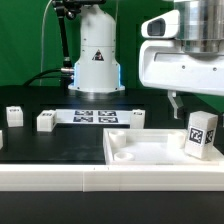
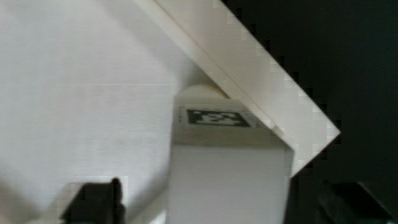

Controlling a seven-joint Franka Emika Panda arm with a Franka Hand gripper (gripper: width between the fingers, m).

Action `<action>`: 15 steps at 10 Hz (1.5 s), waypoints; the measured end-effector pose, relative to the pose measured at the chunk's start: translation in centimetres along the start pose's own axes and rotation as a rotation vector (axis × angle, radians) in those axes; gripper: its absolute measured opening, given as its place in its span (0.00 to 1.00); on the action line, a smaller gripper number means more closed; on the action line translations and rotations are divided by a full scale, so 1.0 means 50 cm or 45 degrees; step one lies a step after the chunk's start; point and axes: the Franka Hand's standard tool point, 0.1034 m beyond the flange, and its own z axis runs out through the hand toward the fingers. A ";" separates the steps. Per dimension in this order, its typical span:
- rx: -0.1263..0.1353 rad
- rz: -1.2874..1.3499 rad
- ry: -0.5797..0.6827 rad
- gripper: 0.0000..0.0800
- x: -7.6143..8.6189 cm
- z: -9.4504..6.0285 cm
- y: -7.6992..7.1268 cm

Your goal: Assemble one leg

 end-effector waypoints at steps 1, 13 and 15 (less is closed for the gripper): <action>-0.004 -0.067 0.001 0.79 -0.003 0.000 -0.002; -0.060 -1.448 0.073 0.81 -0.007 0.013 -0.015; -0.061 -1.459 0.073 0.81 -0.007 0.013 -0.015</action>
Offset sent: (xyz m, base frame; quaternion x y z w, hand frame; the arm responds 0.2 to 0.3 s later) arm 0.0040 0.0073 0.0025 -0.0322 -0.0067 -0.2858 0.9577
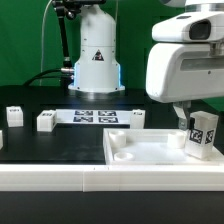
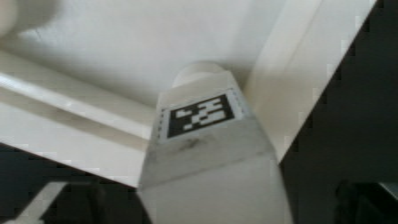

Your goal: Assemble one leg

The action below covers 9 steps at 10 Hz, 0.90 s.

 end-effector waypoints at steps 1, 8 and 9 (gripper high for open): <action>0.000 0.000 0.000 0.81 0.000 0.000 0.000; 0.013 0.267 0.005 0.36 -0.001 0.001 0.007; 0.019 0.442 0.012 0.36 -0.002 0.001 0.010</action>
Offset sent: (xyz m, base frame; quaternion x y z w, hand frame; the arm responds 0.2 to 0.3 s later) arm 0.0000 0.0000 0.0000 0.0000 0.0000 0.0000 1.0000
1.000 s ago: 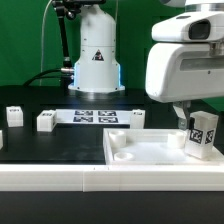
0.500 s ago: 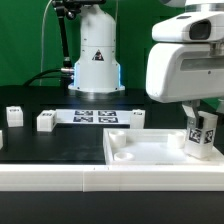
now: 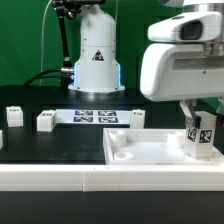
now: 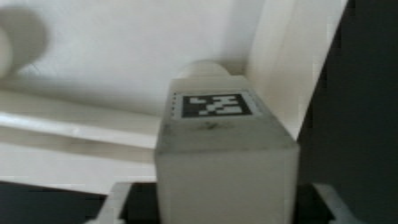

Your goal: Assemble one leg

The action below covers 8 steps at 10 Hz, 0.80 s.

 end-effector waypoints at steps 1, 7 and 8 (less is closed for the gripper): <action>0.003 0.111 0.003 0.36 0.000 0.001 0.004; 0.017 0.973 0.039 0.36 0.004 0.002 0.018; 0.010 1.100 0.046 0.36 0.002 0.002 0.019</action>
Offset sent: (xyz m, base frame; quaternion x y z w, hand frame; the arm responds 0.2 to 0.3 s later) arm -0.0081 -0.0012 -0.0116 0.0245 0.0084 0.2968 0.9546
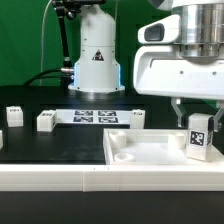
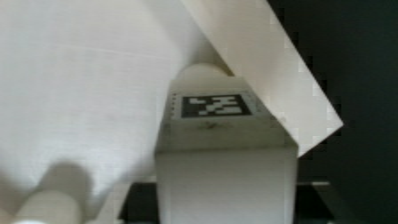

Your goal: Assemble one leg

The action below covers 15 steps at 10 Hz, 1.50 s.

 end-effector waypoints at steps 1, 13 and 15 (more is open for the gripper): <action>0.001 0.097 -0.002 0.36 0.002 0.000 0.001; 0.014 -0.719 -0.020 0.81 -0.021 0.003 -0.015; 0.018 -0.922 -0.022 0.81 -0.029 0.004 -0.019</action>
Offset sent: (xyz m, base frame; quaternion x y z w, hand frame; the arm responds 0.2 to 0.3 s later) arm 0.0000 0.0000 0.0000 0.0000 0.0000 0.1296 0.9916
